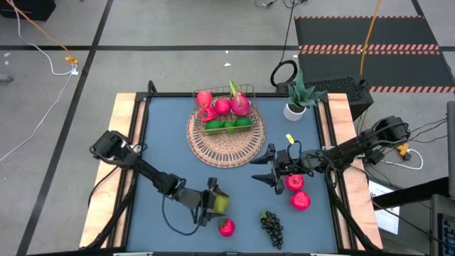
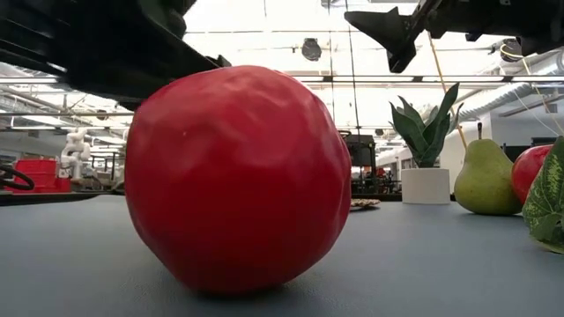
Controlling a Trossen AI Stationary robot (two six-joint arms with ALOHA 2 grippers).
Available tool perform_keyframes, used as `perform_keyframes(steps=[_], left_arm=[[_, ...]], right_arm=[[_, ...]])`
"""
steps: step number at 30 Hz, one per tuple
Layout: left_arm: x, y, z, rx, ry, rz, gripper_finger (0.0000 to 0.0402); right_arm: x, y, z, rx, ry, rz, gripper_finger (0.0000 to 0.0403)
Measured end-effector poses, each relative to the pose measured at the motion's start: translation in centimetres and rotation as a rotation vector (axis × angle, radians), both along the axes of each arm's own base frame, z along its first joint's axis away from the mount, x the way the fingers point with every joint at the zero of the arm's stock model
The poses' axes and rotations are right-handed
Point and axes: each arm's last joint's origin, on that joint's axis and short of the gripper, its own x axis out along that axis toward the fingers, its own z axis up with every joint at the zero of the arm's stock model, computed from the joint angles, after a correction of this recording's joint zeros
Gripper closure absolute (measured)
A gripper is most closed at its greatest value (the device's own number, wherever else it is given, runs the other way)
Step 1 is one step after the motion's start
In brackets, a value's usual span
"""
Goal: Build produce basket
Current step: Put the green pear into the gold wire basket
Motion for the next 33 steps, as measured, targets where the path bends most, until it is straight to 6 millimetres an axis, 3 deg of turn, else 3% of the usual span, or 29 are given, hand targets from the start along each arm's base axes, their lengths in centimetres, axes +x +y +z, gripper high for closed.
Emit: perform_keyframes(steps=[6, 17, 25, 29, 33], left_arm=[[0.0, 0.3, 0.1, 0.009, 0.02, 0.016, 0.0062], [-2.8, -2.0, 2.1, 0.143, 0.011, -0.093, 0.0062], [-4.4, -5.4, 3.6, 0.162, -0.152, -0.282, 0.0062], [-5.0, -6.0, 3.4, 0.158, -0.131, -0.302, 0.0062], [-4.0, -5.1, 2.4, 0.168, -0.103, -0.256, 0.0062]], right_arm=[[0.0, 0.0, 0.0, -0.012, 0.0, 0.0, 0.0138], [0.0, 0.0, -0.3, -0.05, 0.022, -0.006, 0.0138], [0.0, 0.0, -0.2, -0.046, 0.018, -0.004, 0.0138], [0.0, 0.0, -0.2, -0.039, 0.018, -0.003, 0.0138], [0.0, 0.0, -0.2, -0.041, 0.018, -0.003, 0.0138]])
